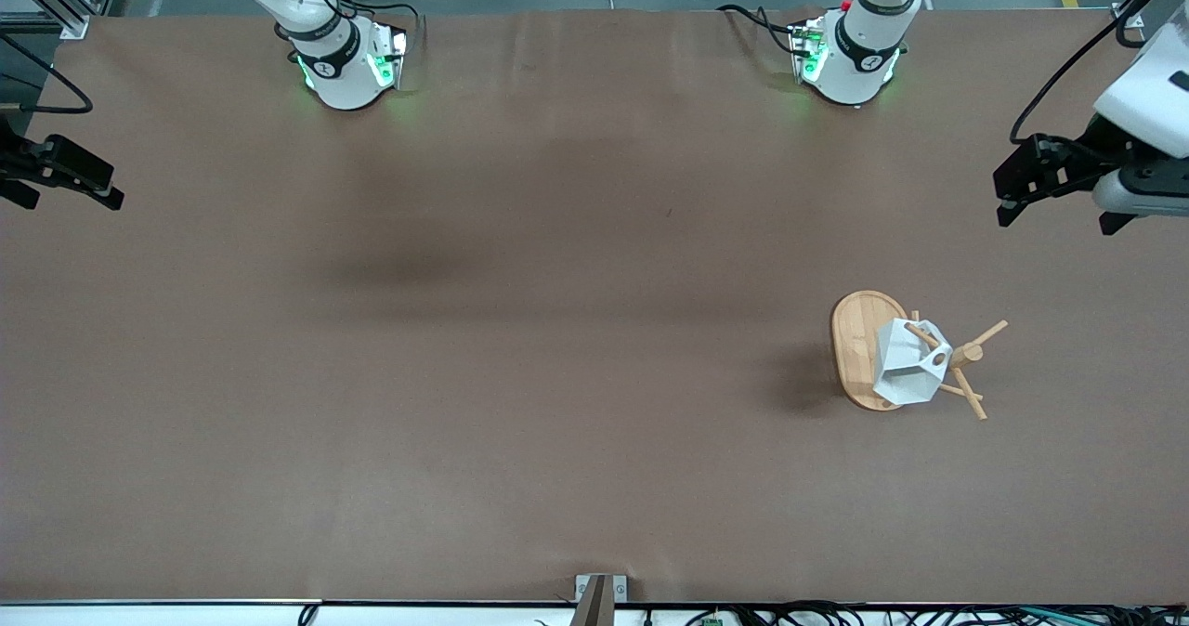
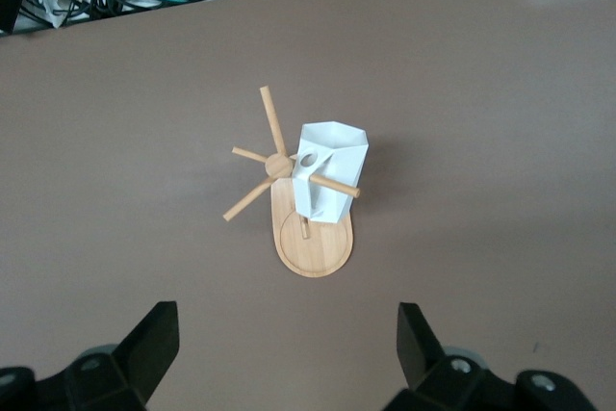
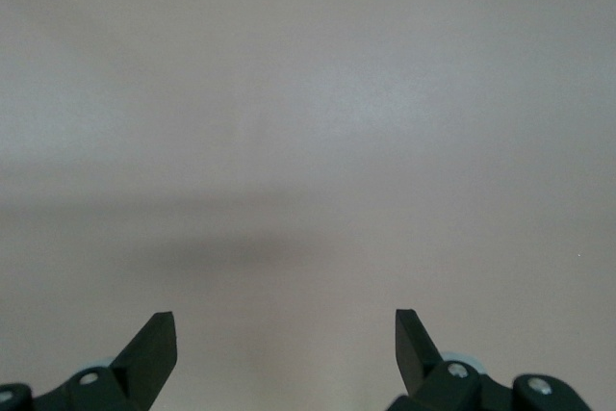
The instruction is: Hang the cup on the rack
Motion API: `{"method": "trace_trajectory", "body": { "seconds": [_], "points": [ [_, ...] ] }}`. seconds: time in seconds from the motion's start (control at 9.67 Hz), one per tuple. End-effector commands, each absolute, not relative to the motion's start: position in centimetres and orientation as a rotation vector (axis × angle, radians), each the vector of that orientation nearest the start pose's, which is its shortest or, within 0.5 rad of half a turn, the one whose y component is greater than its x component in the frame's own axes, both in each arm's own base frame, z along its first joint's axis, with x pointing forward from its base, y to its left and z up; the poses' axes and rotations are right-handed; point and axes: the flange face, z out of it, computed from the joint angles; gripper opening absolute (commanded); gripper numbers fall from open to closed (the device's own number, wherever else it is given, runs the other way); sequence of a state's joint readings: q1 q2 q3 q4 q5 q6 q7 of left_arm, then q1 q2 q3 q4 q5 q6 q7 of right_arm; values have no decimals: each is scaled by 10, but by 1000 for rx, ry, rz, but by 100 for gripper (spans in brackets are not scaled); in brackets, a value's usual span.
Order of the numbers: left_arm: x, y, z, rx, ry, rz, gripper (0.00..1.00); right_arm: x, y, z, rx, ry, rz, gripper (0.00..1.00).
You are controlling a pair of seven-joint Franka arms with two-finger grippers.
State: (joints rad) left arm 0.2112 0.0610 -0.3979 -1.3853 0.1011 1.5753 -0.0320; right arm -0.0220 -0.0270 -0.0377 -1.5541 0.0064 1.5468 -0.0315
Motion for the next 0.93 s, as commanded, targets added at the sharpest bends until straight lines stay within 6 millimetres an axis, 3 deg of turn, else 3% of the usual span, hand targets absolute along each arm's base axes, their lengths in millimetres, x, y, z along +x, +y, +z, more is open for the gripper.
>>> {"method": "trace_trajectory", "body": {
  "seconds": [0.0,0.21,0.41,0.83],
  "points": [
    [541,-92,660,-3077,230,-106,100,539,-32,646,-3131,62,-41,100],
    [533,-75,648,-3125,242,-58,100,539,-32,646,-3131,64,-41,100],
    [523,-74,638,-3123,259,-43,100,539,-32,646,-3131,62,-41,100],
    [523,-70,636,-3116,263,-32,100,539,-32,646,-3131,62,-41,100]
  ]
}}
